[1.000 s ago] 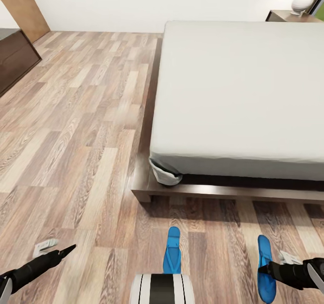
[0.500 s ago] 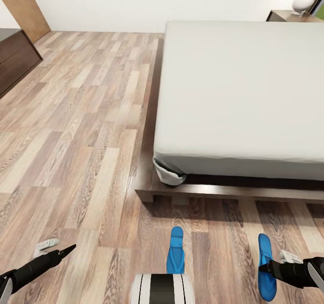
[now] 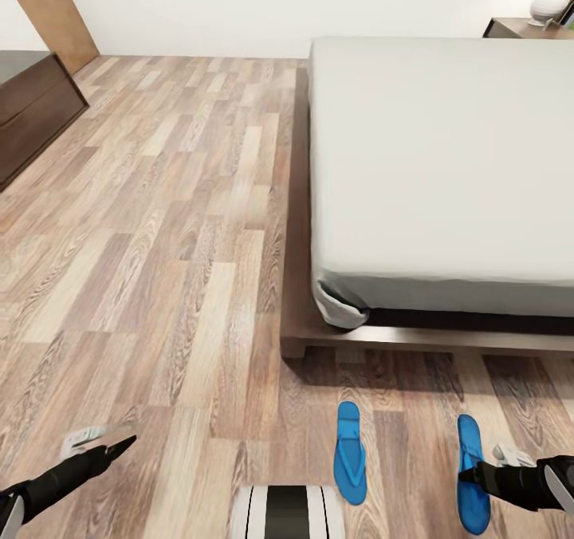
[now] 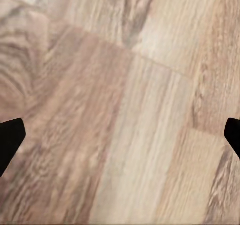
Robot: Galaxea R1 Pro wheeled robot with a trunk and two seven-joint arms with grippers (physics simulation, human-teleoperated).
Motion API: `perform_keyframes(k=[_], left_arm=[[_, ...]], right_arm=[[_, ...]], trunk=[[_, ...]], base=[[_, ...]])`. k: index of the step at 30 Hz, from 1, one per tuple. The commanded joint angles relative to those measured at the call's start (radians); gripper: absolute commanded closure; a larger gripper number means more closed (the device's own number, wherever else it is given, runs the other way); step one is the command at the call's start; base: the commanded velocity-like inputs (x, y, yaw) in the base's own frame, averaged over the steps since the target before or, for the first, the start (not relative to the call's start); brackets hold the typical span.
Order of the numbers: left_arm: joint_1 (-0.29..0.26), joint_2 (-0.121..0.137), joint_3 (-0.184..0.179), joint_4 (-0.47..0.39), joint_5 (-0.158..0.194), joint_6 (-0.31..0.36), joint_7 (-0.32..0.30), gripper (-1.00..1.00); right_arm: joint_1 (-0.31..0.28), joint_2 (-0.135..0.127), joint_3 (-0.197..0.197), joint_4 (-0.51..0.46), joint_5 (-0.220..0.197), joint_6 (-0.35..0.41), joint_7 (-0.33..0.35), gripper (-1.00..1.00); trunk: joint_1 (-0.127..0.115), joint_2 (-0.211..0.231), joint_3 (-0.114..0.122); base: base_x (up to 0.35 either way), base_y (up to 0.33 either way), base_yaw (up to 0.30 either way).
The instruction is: In the bedroom, move the book from the bed onto either nightstand, and place the two sandals side by side next to the bed.
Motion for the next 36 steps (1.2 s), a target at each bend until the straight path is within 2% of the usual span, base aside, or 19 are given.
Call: perform_keyframes(k=[1,3,4,5,6,10,17,25,36], left_arm=[[-0.001,-0.001,0.007,0.003,-0.008,0.005,-0.008,-1.0],[-0.001,-0.001,0.007,0.007,-0.008,0.0,-0.008,-1.0],[-0.001,-0.001,0.007,0.008,-0.008,-0.001,-0.008,-1.0],[-0.001,-0.001,0.007,0.009,-0.008,-0.002,-0.008,-1.0],[-0.001,-0.001,0.007,0.009,-0.008,-0.002,-0.008,-1.0],[-0.001,-0.001,0.007,0.01,-0.008,-0.003,-0.008,-1.0],[-0.001,-0.001,0.006,0.01,-0.008,-0.003,-0.008,-1.0],[-0.001,-0.001,0.005,0.01,-0.008,-0.003,-0.008,-1.0],[-0.001,-0.002,0.005,0.01,-0.008,-0.003,-0.008,-1.0]], right_arm=[[0.0,0.0,-0.003,-0.001,0.001,0.007,0.0,1.0],[0.0,0.001,-0.003,-0.002,0.002,0.007,-0.039,1.0],[0.0,0.001,-0.003,-0.002,0.002,0.007,-0.084,1.0],[0.0,0.001,-0.003,-0.002,0.001,0.007,-0.172,1.0],[0.0,0.001,-0.003,-0.002,0.001,0.006,-0.229,1.0],[0.0,0.001,-0.003,-0.016,0.0,0.006,-0.324,1.0],[0.0,0.001,-0.002,-0.027,0.001,0.007,-0.349,1.0],[0.0,0.002,-0.001,-0.029,0.001,0.005,-0.35,1.0],[0.0,0.004,0.002,-0.029,0.001,0.005,-0.351,1.0]], trunk=[[0.0,0.0,-0.001],[0.0,0.0,-0.001],[0.0,0.0,-0.001],[0.0,0.0,-0.001],[0.0,0.0,-0.001],[0.0,0.0,-0.001],[0.0,0.0,-0.001],[0.0,0.0,-0.001],[0.0,0.0,-0.001]], base=[[0.0,0.316,0.0],[0.0,0.316,0.0],[0.0,0.316,0.0],[0.0,0.316,0.0],[0.0,0.316,0.0],[0.0,0.316,0.0],[0.0,0.302,0.0],[0.005,0.054,0.0],[0.255,0.145,0.0]])
